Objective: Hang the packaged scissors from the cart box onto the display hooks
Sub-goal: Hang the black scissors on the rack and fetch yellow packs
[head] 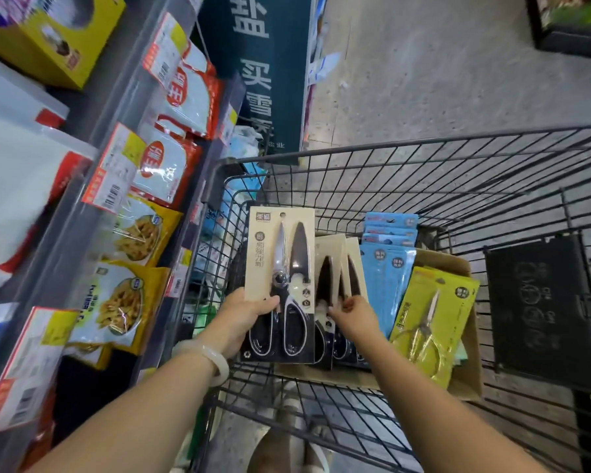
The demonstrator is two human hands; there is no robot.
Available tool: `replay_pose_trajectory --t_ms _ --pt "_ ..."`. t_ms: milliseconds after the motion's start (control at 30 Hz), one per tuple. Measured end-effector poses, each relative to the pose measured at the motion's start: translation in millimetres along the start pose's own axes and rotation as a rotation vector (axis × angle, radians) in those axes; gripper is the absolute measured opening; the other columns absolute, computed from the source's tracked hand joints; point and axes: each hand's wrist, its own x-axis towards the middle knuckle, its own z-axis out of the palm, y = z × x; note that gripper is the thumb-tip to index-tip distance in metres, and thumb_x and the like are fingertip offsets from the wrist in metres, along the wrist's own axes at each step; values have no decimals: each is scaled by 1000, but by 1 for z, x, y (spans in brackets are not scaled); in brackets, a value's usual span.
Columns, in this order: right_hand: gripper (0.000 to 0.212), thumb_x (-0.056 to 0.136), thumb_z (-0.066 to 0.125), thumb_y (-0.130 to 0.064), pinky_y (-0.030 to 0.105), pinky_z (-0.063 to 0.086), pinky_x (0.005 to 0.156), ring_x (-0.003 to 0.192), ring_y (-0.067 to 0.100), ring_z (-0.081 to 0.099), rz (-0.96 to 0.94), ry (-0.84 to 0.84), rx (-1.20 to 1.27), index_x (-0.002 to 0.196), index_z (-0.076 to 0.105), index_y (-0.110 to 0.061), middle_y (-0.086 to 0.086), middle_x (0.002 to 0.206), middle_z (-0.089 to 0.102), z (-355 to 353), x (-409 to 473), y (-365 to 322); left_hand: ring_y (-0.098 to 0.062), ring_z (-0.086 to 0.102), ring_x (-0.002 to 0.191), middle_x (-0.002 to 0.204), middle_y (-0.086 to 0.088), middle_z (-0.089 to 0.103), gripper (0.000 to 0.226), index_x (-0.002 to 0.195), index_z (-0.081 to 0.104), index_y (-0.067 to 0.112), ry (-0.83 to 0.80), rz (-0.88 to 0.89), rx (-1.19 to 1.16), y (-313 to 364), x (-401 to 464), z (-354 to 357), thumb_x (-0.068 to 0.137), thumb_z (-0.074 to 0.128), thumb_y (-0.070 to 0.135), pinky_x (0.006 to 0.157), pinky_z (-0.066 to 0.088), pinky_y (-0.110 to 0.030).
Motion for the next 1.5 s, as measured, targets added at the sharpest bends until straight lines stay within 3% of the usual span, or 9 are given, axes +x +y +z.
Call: replay_pose_trajectory --t_ms 167,333,667,833,933,1100,1200,1333,1500 --pt "28 87 59 -35 33 45 66 85 30 59 -46 80 -178 92 53 -9 12 97 60 21 7 -4 -27 67 88 98 -13 70 39 111 59 -4 55 12 8 -9 2 -13 79 73 12 74 55 -38" --pt "30 87 61 -20 39 49 72 75 24 51 -21 64 55 69 37 -19 3 74 50 18 9 -5 -29 64 101 106 -12 68 37 111 57 4 75 43 24 -12 -6 -20 78 74 11 94 51 -47" --pt "17 91 58 -11 47 54 77 77 26 60 -200 16 413 107 53 -11 15 89 62 -48 -34 -19 -25 64 94 104 -11 68 35 115 57 5 81 203 -124 9 -47 -15 83 69 8 85 51 -37" --pt "9 92 55 -8 30 46 59 69 19 56 -301 -130 574 100 55 -12 8 83 61 -91 -64 -46 -15 63 80 89 -2 68 16 100 60 13 79 306 -205 20 -93 -6 85 67 9 68 49 -26" --pt "11 93 53 -5 21 45 48 56 11 58 -402 -226 557 102 55 -11 7 79 60 -106 -92 -56 -15 63 92 100 0 67 29 109 59 14 117 377 -254 14 -125 -5 82 71 13 82 50 -31" --pt "11 93 52 -4 19 43 43 46 7 57 -560 -346 468 102 55 -8 5 74 60 -104 -153 -60 -29 65 99 101 -9 70 45 99 64 16 262 471 -394 -24 -200 1 62 86 28 97 48 -48" --pt "8 93 53 -9 19 34 41 41 7 49 -629 -433 405 100 57 -9 2 64 58 -88 -200 -54 -29 66 95 100 -11 70 30 98 65 11 371 510 -510 -65 -247 -1 72 80 17 97 49 -45" --pt "9 93 52 -8 22 45 51 58 15 57 -709 -580 311 101 57 -6 7 75 61 -57 -257 -45 -31 68 98 104 -11 72 74 110 64 10 497 544 -633 -128 -295 -18 48 89 42 94 49 -54" --pt "10 92 52 -6 26 46 58 62 15 58 -801 -740 151 101 57 -5 6 76 61 7 -327 -23 -35 67 98 98 -13 73 57 103 68 8 681 560 -803 -215 -362 -39 53 86 27 94 49 -55"
